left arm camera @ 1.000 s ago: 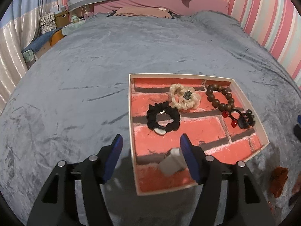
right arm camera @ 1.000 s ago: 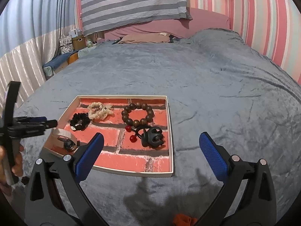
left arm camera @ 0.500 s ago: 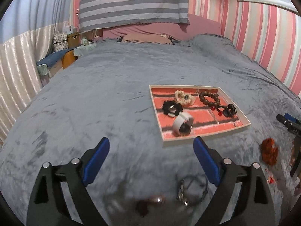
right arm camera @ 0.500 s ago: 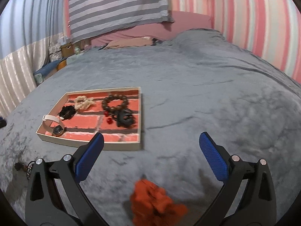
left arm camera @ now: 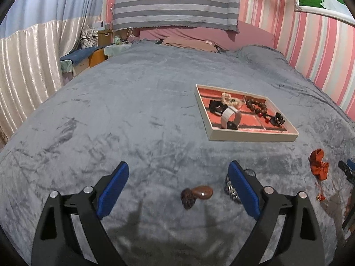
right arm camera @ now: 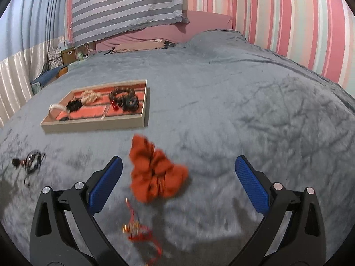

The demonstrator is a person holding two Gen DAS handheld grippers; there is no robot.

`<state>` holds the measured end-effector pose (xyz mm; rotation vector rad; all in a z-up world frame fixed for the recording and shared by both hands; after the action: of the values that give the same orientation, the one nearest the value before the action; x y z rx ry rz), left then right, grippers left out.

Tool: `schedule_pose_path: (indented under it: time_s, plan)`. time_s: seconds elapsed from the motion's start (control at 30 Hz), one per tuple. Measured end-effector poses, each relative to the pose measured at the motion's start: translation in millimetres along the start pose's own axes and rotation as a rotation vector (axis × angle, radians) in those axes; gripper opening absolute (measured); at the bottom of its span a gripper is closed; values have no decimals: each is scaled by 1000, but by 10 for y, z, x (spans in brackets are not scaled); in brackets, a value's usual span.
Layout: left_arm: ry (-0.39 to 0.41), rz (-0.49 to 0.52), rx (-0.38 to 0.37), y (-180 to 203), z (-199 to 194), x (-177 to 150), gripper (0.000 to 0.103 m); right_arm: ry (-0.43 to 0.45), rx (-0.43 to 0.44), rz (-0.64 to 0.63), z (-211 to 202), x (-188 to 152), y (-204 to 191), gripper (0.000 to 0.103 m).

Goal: Organize jewelry
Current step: 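Withdraw both tools from the tray toward the pendant and red charm, then grasp the brown tasseled pendant with the left tool while the right tool grasps the red string charm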

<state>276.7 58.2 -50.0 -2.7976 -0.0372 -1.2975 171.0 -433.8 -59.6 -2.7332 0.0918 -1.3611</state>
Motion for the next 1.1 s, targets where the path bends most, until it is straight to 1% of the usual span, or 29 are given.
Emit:
schedule_pose_path:
  time_s: [0.17,0.27,0.4,0.5,0.57,0.73,0.87,1.03,1.1]
  plan:
    - [-7,13,-15,74,-15,-179,89,-9,-15,-54,-107,-318,-103,99]
    - [-32,6,-26,74,66,-293,89,-52,8,-54,-39,-511,-158,99]
    - [-68,4,-13,74,220,-408,89,-86,-2,-81,76,-577,-241,99]
    - [-76,18,2,100,308,-456,89,-132,8,-66,203,-652,-234,99]
    - [-92,18,-2,119,377,-491,89,-161,10,-60,274,-708,-238,98]
    - [-99,37,17,162,513,-528,89,-181,11,-80,327,-763,-289,91]
    - [-112,32,3,159,588,-561,88,-212,33,-67,399,-811,-274,76]
    - [-136,27,-8,165,700,-576,70,-218,65,-48,416,-827,-287,66]
    - [-149,27,-21,182,730,-601,55,-220,74,-53,425,-831,-305,59]
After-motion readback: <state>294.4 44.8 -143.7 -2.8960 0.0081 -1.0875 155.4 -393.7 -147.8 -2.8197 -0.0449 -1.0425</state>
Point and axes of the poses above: each gripper's, at about its wrist camera, not at the fingertips, and z roughly the way its jaws point, y to its right, x to its top, the point moved 9 cm from there along z, roughly the way its jaws point, and after that the axes turned 12 degrees about x, right-handed, at the moved point
